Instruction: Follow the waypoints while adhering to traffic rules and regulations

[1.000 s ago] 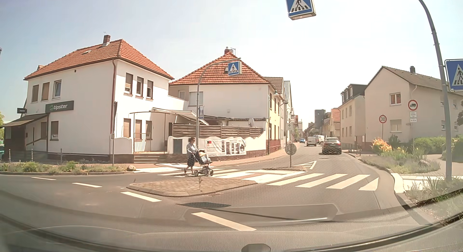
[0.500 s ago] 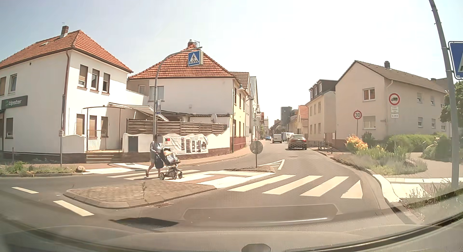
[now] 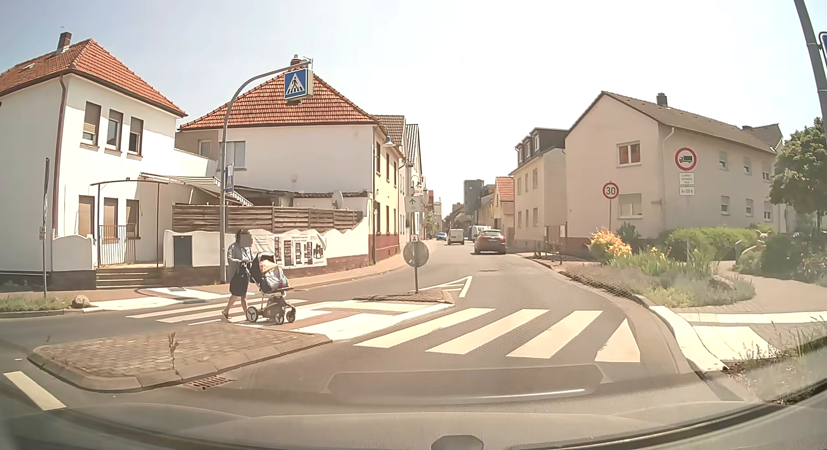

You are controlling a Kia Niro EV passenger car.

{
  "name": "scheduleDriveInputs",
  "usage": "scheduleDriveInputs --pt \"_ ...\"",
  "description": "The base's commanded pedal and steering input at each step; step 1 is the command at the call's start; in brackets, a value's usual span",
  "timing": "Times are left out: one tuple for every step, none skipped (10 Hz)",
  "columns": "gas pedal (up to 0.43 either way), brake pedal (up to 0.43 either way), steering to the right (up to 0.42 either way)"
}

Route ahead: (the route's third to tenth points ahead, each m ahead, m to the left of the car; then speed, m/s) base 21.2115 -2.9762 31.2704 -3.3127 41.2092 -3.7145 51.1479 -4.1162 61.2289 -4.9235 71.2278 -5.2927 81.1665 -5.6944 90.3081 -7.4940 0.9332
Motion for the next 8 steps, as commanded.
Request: scheduleDriveInputs --pt "0.0 0.457 0.259" --pt "0.0 0.451 0.259" --pt "0.0 0.451 0.258" --pt "0.0 0.439 0.257" --pt "0.0 0.415 0.255" --pt "0.0 0.415 0.248" --pt "0.0 0.415 0.241" --pt "0.0 0.415 0.238"
